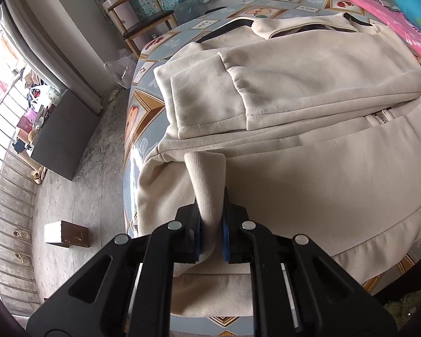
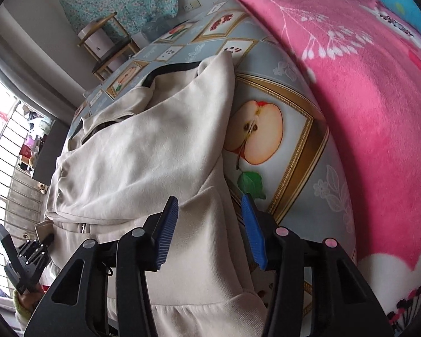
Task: Fold large clothes
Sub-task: 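Close the left gripper on the hem while the right gripper grasps the hem, then lift the jacket hem with both grippers, then fold the hem over the jacket toward the collar with both grippers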
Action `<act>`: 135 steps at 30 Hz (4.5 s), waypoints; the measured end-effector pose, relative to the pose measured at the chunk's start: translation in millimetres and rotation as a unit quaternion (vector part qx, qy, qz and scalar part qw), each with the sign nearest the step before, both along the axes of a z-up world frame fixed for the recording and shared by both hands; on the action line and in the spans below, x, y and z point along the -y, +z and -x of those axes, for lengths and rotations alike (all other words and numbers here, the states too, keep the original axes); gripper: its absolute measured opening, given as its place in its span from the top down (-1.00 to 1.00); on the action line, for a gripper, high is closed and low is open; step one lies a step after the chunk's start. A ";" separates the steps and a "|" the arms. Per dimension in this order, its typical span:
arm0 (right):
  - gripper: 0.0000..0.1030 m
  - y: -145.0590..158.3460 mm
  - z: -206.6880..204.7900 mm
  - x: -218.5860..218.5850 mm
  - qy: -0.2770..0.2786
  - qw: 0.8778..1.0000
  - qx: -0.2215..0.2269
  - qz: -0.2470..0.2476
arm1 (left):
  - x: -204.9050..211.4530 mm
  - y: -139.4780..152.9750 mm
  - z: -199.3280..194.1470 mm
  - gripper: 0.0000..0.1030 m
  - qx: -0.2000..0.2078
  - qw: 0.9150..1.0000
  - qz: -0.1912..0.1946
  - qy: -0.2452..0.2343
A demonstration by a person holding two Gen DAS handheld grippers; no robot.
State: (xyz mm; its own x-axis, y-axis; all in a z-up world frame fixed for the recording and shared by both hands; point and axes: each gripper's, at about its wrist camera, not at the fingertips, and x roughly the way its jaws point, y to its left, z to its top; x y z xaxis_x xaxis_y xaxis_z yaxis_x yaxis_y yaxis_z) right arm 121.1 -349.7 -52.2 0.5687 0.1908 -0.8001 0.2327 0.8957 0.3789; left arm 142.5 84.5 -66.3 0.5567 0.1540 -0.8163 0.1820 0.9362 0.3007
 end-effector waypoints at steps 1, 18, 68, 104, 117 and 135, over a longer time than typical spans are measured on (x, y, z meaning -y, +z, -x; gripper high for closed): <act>0.10 -0.4 -0.3 -0.2 -0.001 1.000 -0.002 -0.002 | -0.1 -0.1 0.3 0.79 0.000 1.000 0.001 0.000; -0.11 -4.6 -11.5 -1.2 0.000 1.000 -0.022 -0.020 | -0.8 -1.4 -0.9 0.79 -0.001 1.000 0.003 -0.001; 0.89 113.6 99.6 -63.0 -0.001 0.967 0.170 0.189 | -45.4 109.0 73.1 0.90 0.138 0.978 0.153 -0.010; 0.33 80.0 -200.3 34.8 0.000 0.981 0.080 0.178 | -55.3 66.3 -276.1 0.32 0.042 0.992 0.116 0.025; 0.31 -4.2 -47.9 -29.3 0.137 0.983 0.048 0.113 | -49.6 4.8 -128.2 0.30 -0.039 0.981 0.188 -0.028; 0.37 -7.8 -99.2 -207.7 0.246 0.956 0.069 0.145 | 64.8 7.2 -104.6 0.29 -0.012 0.970 0.208 -0.125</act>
State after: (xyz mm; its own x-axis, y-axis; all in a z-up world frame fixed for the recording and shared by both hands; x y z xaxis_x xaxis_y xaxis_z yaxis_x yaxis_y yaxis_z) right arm 220.4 -142.1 -60.0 0.5704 0.2438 -0.7843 -0.2777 0.9559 0.0951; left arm 247.1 19.7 -59.1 0.5149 -0.3292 -0.7915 0.4205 0.9016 -0.1014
